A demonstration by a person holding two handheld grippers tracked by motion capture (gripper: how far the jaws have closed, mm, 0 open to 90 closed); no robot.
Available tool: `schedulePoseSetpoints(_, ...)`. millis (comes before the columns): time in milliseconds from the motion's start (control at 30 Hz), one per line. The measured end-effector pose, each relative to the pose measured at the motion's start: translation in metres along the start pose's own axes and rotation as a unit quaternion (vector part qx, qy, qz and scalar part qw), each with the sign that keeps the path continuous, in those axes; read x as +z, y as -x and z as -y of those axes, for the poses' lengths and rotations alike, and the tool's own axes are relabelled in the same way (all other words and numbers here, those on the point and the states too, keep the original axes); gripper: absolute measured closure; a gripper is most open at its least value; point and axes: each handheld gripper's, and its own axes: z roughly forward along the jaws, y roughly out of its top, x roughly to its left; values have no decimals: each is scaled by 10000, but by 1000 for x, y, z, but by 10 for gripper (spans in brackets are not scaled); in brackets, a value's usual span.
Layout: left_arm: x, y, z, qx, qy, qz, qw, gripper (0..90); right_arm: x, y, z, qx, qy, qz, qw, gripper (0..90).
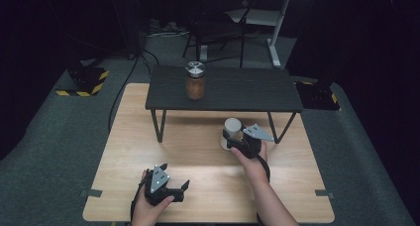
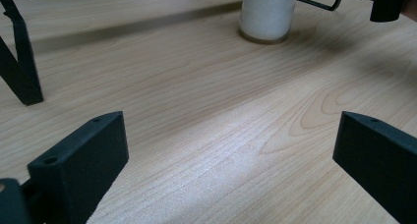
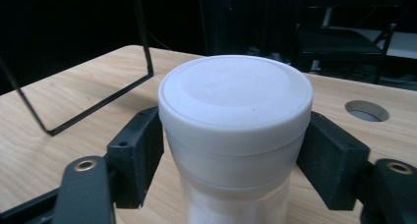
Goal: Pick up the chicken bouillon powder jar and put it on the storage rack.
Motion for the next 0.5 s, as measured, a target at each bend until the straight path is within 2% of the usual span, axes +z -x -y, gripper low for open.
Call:
schedulePoseSetpoints(100,0,-1,0,-5,-13,-3,10000,4,1,0,3,66,48,33,10000,328)
schedulePoseSetpoints(500,0,0,0,0,-14,-11,10000,4,-3,-2,-2,-203,-43,81,9998,336)
